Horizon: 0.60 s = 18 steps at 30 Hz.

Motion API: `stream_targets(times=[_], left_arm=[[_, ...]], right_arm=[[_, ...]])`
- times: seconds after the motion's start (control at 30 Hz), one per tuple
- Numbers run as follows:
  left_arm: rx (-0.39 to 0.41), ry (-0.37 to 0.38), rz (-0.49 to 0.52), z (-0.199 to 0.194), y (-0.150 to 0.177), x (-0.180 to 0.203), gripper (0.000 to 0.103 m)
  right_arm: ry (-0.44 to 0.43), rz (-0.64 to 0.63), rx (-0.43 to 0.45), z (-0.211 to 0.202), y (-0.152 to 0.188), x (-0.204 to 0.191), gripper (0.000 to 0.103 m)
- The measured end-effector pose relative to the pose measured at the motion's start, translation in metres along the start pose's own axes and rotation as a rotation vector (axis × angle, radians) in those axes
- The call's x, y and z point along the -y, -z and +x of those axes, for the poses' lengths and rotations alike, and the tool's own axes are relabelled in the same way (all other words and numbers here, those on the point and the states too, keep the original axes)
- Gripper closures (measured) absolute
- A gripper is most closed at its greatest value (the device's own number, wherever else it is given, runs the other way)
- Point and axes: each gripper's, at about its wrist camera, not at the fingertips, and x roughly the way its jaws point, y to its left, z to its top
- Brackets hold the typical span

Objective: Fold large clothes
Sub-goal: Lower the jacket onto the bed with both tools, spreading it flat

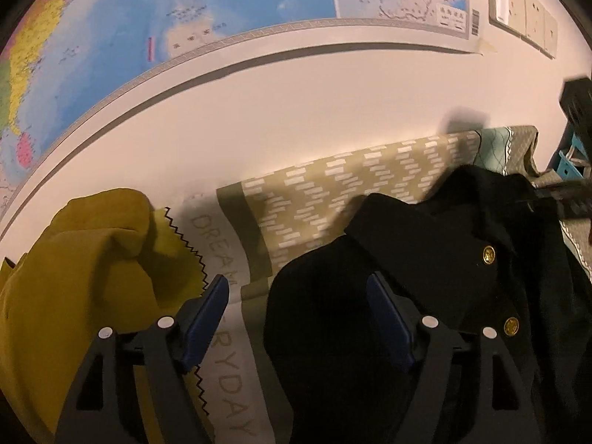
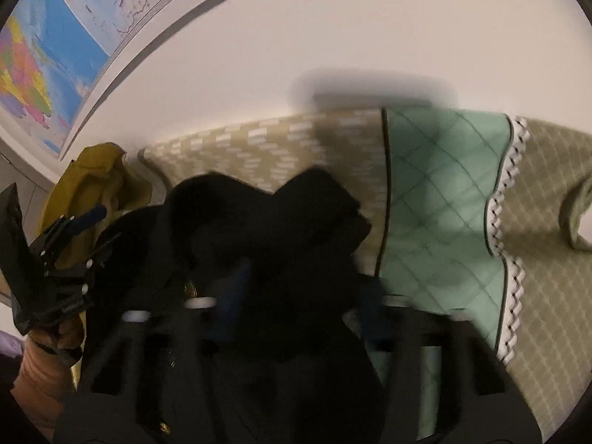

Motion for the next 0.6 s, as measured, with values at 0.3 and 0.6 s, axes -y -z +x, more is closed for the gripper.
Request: stream_targets(times=[0.3,0.6], left_arm=[[0.009,-0.004,-0.042,-0.008,-0.011,0.005,0.029],[0.046,0.076,0.027,-0.056,0.023,0.005,0.022]], right_arm=[[0.062,-0.071,0.117,-0.008,-0.014,-0.01,0.085],[0.089,-0.076,0.144,-0.104,0.05,-0.013,0.021]])
